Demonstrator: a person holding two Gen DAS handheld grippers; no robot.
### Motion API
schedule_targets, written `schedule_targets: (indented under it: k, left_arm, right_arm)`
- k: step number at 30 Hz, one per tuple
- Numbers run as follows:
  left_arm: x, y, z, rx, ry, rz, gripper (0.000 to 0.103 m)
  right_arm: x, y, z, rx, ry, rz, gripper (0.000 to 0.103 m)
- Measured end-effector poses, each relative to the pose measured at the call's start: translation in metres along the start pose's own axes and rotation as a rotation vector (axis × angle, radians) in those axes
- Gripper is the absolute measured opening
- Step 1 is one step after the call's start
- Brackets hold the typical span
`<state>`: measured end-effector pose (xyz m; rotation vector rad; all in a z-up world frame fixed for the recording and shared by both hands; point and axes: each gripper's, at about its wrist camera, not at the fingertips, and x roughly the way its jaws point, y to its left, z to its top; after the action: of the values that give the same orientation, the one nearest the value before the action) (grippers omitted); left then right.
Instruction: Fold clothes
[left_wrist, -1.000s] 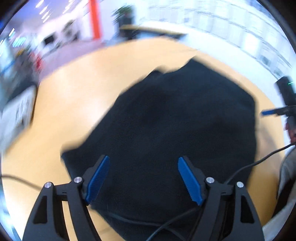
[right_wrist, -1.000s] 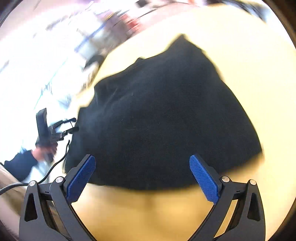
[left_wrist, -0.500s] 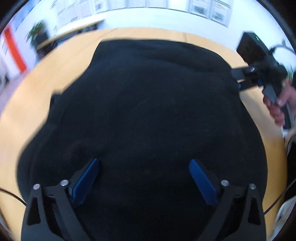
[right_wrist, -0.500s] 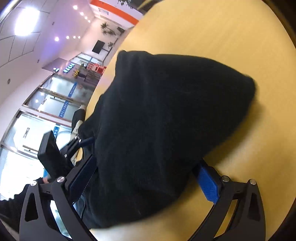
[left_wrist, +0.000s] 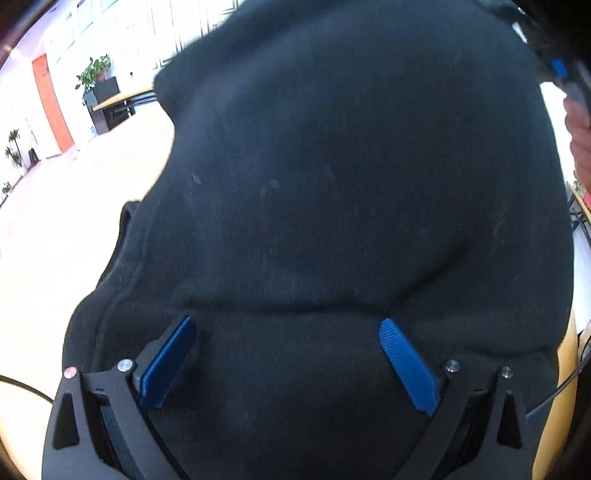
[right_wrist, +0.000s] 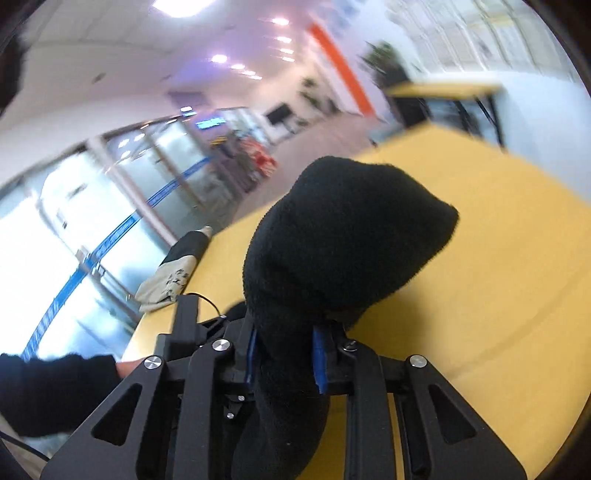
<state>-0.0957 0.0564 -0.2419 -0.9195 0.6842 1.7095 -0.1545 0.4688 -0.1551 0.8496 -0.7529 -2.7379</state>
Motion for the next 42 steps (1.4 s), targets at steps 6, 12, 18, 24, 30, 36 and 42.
schedule_targets:
  k: [6,12,18,24,30,36,42]
  left_arm:
    - [0.013,-0.005,0.007,0.046,0.019,-0.044,0.103]
    - [-0.014,-0.003,-0.009,0.041,0.041,0.005,0.101]
    - [-0.074,-0.001,-0.073,-0.005,0.076,0.015,0.098]
    - [-0.075,0.009,-0.092,-0.097,0.043,0.010,0.103]
    - [-0.073,0.000,-0.082,-0.065,-0.009,-0.035,0.103]
    - [-0.113,0.008,-0.113,-0.101,0.016,-0.017,0.100]
    - [-0.232,0.003,-0.191,-0.197,0.105,0.050,0.095]
  right_arm:
    - [0.001,0.030,-0.016,-0.043,0.095,0.182,0.012]
    - [0.008,0.026,-0.062,0.040,0.152,0.207,0.011]
    - [0.010,0.016,-0.056,-0.012,0.136,0.145,0.010]
    - [0.009,0.042,-0.056,-0.073,0.203,0.269,0.010]
    - [0.000,0.074,-0.077,-0.144,0.346,0.435,0.010]
    - [0.009,0.057,-0.104,-0.084,0.431,0.467,0.010]
    - [0.030,0.071,-0.126,-0.136,0.503,0.541,0.009]
